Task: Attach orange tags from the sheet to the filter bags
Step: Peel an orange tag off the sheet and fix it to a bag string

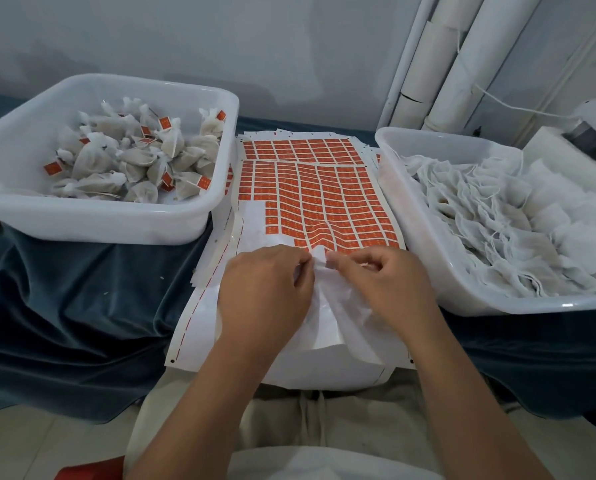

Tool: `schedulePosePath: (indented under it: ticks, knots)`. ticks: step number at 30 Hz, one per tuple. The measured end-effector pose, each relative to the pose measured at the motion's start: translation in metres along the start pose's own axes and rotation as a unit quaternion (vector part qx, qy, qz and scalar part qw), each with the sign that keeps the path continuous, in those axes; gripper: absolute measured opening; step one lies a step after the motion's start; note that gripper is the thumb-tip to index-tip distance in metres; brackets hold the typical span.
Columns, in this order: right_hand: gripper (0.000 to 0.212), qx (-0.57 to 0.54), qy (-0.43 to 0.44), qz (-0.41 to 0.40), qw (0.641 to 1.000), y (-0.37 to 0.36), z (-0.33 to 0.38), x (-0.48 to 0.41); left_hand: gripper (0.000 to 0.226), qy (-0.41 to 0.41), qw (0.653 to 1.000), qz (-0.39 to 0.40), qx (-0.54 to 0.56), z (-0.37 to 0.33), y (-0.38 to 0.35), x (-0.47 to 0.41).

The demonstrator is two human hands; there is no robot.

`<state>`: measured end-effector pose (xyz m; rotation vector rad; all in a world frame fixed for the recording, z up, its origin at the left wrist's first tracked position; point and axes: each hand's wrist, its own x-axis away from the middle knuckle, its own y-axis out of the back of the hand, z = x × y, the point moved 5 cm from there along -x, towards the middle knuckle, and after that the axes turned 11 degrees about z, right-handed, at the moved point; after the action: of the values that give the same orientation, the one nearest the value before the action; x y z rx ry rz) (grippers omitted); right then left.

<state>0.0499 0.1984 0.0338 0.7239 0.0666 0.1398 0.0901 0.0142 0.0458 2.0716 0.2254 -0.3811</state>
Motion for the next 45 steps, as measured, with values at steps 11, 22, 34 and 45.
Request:
schedulePosePath:
  ticks: [11,22,34,45]
  knots:
    - [0.014,-0.156,-0.037,-0.093,0.983,0.007,-0.008,0.015,0.014,0.042,0.999,0.005,0.013,0.011,-0.007,-0.002]
    - [0.03,-0.454,-0.005,-0.017,0.891,-0.004,0.01,0.039,0.053,0.051,0.967,0.057,0.242,-0.003,-0.004,-0.002]
    - [0.038,-0.428,0.035,0.032,0.902,-0.007,0.02,0.04,0.026,0.211,0.769,0.093,0.596,0.0,-0.01,0.004]
    - [0.035,-0.173,0.14,0.062,0.973,0.013,0.057,0.052,0.013,0.133,0.805,0.215,0.537,-0.002,-0.007,0.0]
